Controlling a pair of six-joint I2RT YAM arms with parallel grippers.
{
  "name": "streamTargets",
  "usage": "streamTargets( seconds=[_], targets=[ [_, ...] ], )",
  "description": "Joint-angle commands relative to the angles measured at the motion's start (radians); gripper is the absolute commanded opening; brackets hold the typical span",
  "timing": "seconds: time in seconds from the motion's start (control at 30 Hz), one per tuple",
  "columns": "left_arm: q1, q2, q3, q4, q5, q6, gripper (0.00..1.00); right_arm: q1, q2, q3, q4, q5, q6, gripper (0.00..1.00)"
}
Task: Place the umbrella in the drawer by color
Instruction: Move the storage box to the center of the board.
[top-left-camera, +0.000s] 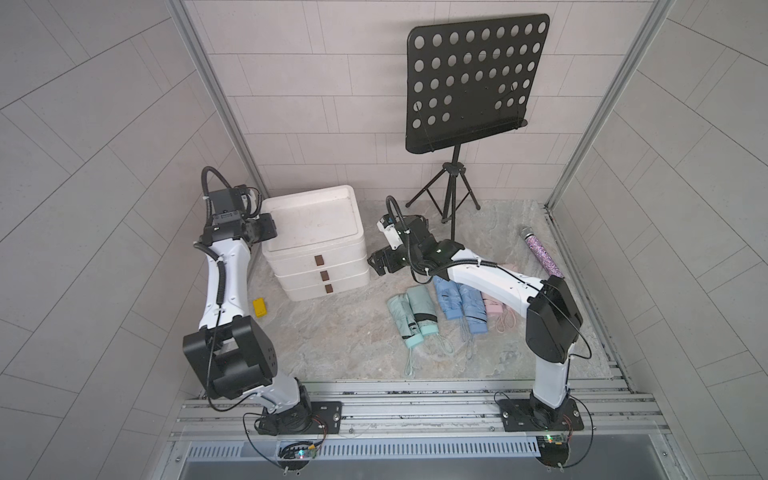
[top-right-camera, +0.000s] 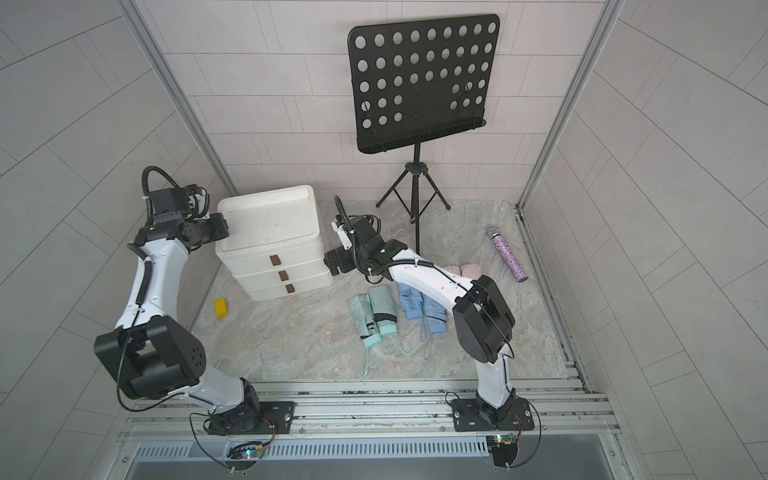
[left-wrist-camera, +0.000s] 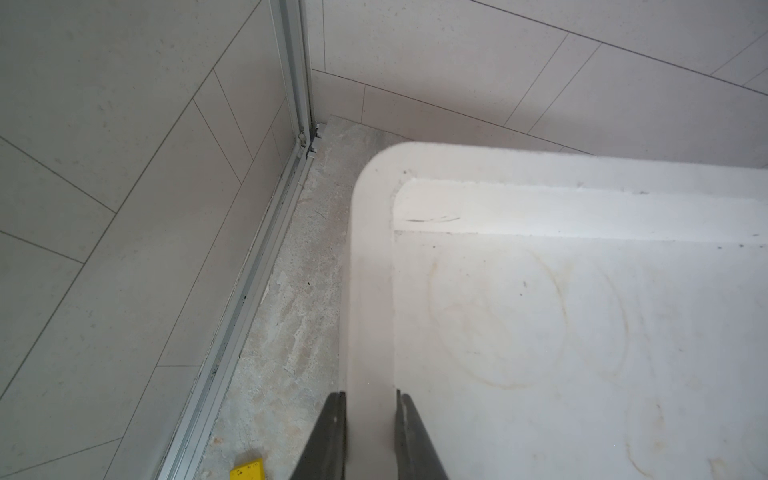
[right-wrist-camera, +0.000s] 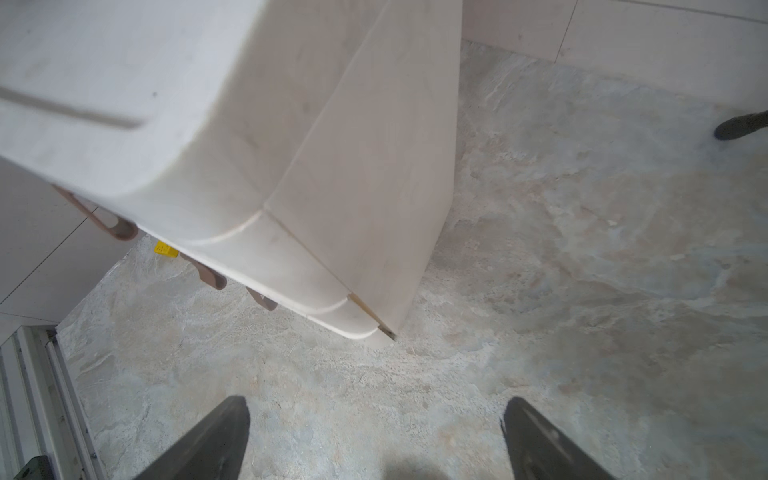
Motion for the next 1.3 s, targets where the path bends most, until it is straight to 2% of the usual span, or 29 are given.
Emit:
streamTargets(
  seconds=[0.0,0.17,0.27,0.3,0.43,0.6,0.7,0.8,1.03,1.1,1.27],
  targets=[
    [-0.071,-0.066,-0.021,-0.067,0.099,-0.003,0.03,0.019,0.002,0.034,-0.006,-0.044,0.034,0.98],
    [-0.137,-0.093,-0.046,-0.099,0.081,0.003,0.06,0.028,-0.001,0.025,-0.004,-0.051,0.054,0.98],
    [-0.162,-0.119,-0.072,-0.1,0.082,-0.002,0.11,0.028,-0.014,-0.002,0.004,-0.044,0.064,0.98],
    [-0.168,-0.126,-0.08,-0.101,0.079,-0.001,0.15,0.027,-0.02,-0.01,0.003,-0.034,0.062,0.98],
    [-0.175,-0.139,-0.083,-0.108,0.051,0.002,0.41,-0.001,-0.047,-0.043,0.003,-0.009,0.059,0.98],
    [-0.157,-0.128,-0.038,-0.098,0.012,0.031,0.63,-0.066,-0.043,-0.035,-0.002,-0.022,0.044,0.98],
    [-0.137,-0.099,0.017,-0.09,0.028,0.046,0.78,-0.116,-0.022,-0.012,-0.004,-0.052,0.044,0.98],
    [-0.117,-0.048,0.085,-0.084,0.06,0.056,0.89,-0.159,0.021,0.036,-0.017,-0.083,0.041,0.98],
    [-0.087,0.071,0.196,-0.004,0.167,0.116,1.0,-0.206,0.121,0.18,-0.056,-0.156,0.024,0.98],
    [-0.087,0.11,0.226,0.025,0.2,0.134,1.0,-0.206,0.141,0.211,-0.062,-0.169,0.019,0.98],
    [-0.07,0.309,0.446,-0.035,0.291,0.14,1.0,-0.206,0.186,0.286,-0.106,-0.185,0.024,0.98]
  ],
)
